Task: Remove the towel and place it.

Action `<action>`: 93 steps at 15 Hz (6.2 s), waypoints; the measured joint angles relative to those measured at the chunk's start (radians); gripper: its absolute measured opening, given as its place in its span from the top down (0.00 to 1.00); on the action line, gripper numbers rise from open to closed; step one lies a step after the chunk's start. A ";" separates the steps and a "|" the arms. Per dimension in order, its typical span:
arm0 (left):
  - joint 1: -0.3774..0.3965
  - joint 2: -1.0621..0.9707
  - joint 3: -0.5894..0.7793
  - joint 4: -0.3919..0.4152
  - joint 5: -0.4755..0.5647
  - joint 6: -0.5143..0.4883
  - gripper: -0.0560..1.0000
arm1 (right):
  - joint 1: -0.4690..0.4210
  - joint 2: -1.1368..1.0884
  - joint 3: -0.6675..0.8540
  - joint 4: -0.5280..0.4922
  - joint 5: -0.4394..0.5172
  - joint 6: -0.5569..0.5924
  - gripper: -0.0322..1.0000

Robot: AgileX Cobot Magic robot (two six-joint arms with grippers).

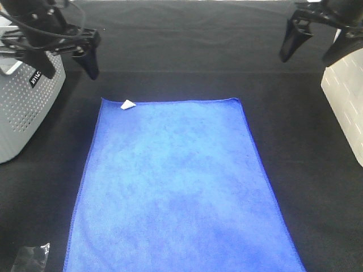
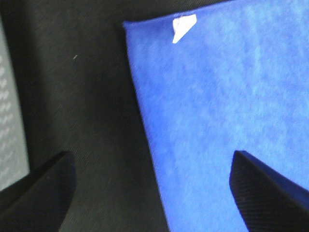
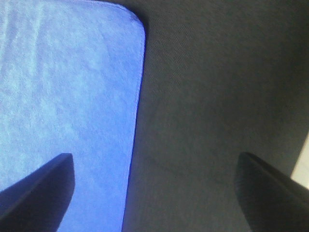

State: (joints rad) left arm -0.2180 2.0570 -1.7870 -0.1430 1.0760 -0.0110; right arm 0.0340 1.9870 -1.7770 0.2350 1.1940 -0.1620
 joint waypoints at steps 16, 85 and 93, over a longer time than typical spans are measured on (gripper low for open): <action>0.055 0.341 -0.180 -0.067 -0.069 0.045 0.19 | 0.006 0.381 -0.227 0.134 -0.043 -0.110 0.15; -0.005 0.457 -0.487 -0.179 -0.641 0.412 0.94 | 0.158 0.555 -0.643 -0.056 -0.532 -0.185 0.97; -0.005 0.527 -0.488 -0.174 -0.688 0.414 0.94 | 0.158 0.629 -0.646 -0.055 -0.559 -0.185 0.97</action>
State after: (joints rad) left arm -0.2230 2.5840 -2.2750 -0.3170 0.3880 0.4030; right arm 0.1920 2.6160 -2.4230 0.1800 0.6350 -0.3470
